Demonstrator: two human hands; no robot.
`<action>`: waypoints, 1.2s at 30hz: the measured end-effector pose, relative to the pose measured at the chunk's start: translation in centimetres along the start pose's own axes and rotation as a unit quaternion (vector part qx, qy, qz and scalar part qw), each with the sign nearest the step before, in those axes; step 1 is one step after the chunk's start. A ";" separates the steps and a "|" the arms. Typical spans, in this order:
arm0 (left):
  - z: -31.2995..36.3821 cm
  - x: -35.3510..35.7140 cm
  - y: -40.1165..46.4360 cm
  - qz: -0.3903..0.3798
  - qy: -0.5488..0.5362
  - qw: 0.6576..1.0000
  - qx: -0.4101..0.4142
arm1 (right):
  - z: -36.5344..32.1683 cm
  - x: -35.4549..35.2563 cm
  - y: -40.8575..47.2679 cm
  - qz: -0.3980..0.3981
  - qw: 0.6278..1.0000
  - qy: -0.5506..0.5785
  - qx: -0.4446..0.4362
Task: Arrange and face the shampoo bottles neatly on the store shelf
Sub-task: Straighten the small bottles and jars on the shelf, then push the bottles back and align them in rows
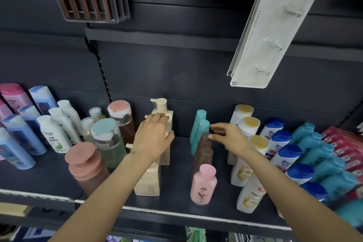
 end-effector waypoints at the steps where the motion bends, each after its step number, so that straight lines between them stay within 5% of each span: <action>1: 0.8 0.0 0.3 0.009 -0.016 1.000 0.014 | -0.3 -1.0 0.0 0.012 1.000 -0.014 -0.015; 6: 5.4 1.4 2.5 -0.012 -0.096 0.993 0.069 | 0.5 -6.1 0.1 0.089 0.987 -0.131 -0.032; 10: 8.5 4.5 3.9 -0.077 -0.092 0.990 0.076 | 3.1 -7.6 0.8 0.048 0.975 -0.216 -0.003; 21: 9.0 8.7 7.3 -0.166 -0.146 0.974 -0.056 | 5.6 -8.9 1.7 -0.011 0.973 -0.231 -0.008; 28: 9.2 8.7 7.9 -0.165 -0.170 0.970 -0.057 | 5.7 -9.1 1.6 -0.015 0.974 -0.223 -0.029; 36: 11.1 6.3 6.8 -0.079 -0.234 0.969 0.010 | 5.2 -9.0 1.6 -0.018 0.975 -0.220 -0.019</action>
Point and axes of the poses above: each hand's wrist, its own y-axis towards the middle knuckle, its own x-axis out of the palm, z = x × y, the point moved 3 cm from there along y, towards the middle knuckle, and after that the axes turned 9 degrees about -x, right-handed, at the moved point
